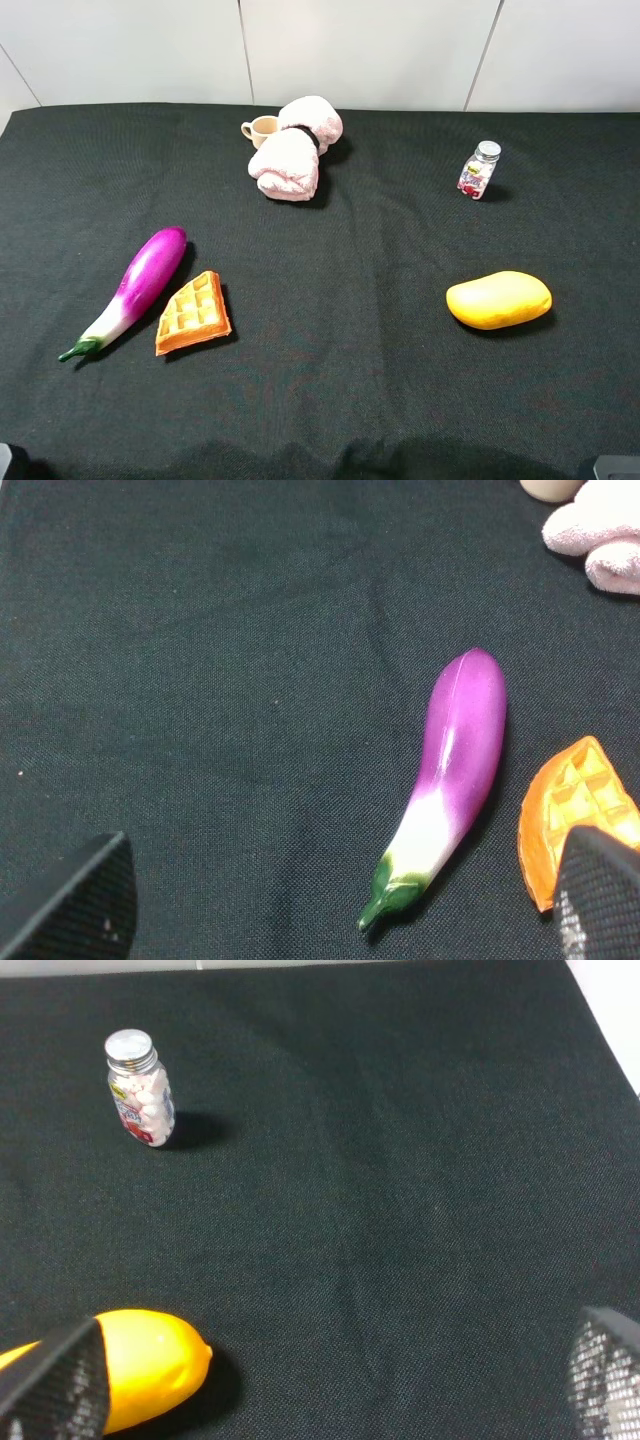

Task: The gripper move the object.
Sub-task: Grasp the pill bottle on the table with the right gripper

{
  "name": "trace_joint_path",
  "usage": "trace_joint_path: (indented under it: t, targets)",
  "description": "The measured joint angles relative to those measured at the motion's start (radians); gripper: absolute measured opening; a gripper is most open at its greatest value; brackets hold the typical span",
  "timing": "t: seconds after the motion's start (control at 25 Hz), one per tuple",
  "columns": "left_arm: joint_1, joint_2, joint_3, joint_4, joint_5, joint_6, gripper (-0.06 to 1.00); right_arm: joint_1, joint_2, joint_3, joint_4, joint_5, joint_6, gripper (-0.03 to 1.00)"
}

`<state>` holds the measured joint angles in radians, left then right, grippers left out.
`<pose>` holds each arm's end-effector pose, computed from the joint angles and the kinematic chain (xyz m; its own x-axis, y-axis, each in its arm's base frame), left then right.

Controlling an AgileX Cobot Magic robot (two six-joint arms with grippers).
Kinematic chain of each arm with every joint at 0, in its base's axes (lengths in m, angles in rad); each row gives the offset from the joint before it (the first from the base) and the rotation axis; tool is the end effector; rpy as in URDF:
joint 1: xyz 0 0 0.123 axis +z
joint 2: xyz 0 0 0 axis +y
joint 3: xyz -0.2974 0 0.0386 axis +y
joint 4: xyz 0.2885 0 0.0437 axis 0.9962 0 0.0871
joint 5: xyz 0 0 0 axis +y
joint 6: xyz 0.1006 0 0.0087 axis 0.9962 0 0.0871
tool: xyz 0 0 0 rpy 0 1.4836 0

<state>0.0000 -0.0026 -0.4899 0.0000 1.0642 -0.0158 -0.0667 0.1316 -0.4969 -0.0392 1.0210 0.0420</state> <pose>0.0254 0.0000 0.2886 -0.4657 -0.0158 -0.8848 -0.0074 0.9999 -0.0140 0.0488 -0.0066 0.2898 -0.5347 0.0573 -0.8431 0.1062 0.9943 0.0002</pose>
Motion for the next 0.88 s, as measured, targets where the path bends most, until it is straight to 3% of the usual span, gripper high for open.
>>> trace_joint_path:
  t: [0.68, 0.88]
  targets:
    - [0.0, 0.0, 0.0, 0.0, 0.0, 0.0, 0.87, 0.0, 0.0, 0.0, 0.002, 0.0, 0.0, 0.69]
    - [0.0, 0.0, 0.0, 0.0, 0.0, 0.0, 0.87, 0.0, 0.0, 0.0, 0.051, 0.0, 0.003, 0.69]
